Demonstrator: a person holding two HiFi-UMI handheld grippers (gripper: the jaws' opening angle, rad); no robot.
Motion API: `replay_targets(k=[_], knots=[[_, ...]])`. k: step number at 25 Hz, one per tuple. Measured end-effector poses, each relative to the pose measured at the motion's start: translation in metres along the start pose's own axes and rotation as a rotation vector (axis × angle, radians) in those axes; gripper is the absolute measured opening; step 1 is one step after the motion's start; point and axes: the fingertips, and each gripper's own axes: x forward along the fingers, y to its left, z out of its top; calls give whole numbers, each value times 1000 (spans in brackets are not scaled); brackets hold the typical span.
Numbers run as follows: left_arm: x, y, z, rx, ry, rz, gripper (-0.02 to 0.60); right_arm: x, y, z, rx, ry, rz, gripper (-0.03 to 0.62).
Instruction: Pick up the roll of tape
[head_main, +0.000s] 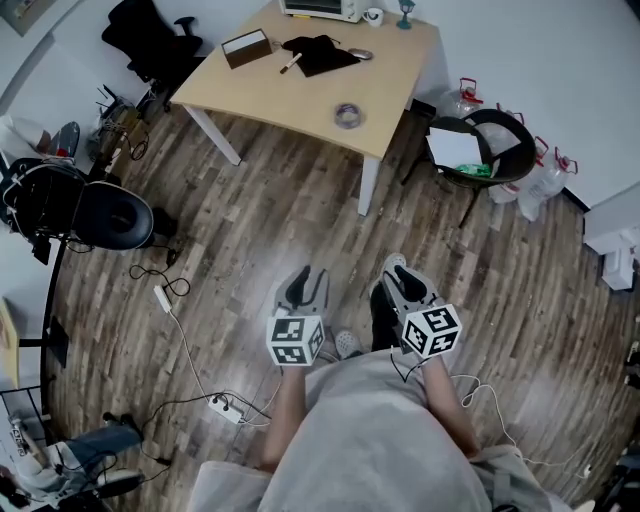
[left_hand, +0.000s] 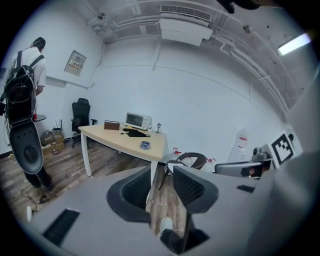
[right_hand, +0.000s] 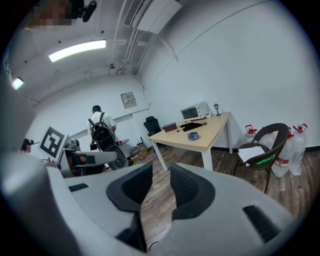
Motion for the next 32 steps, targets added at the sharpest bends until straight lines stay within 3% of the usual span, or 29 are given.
replay_targets(k=[8, 12, 17, 26, 32], knots=[[36, 11, 22, 3, -14, 25, 147, 31, -38, 23, 48, 11, -11, 118], [62, 27, 42, -45, -47, 39, 146, 57, -64, 40, 88, 12, -29, 120], [111, 33, 56, -29, -9, 34, 147, 88, -106, 62, 110, 19, -43, 127], [203, 39, 110, -11, 2, 50, 147, 144, -176, 120, 103, 23, -8, 140], [253, 53, 134, -26, 4, 99, 146, 185, -219, 155, 104, 17, 44, 150]])
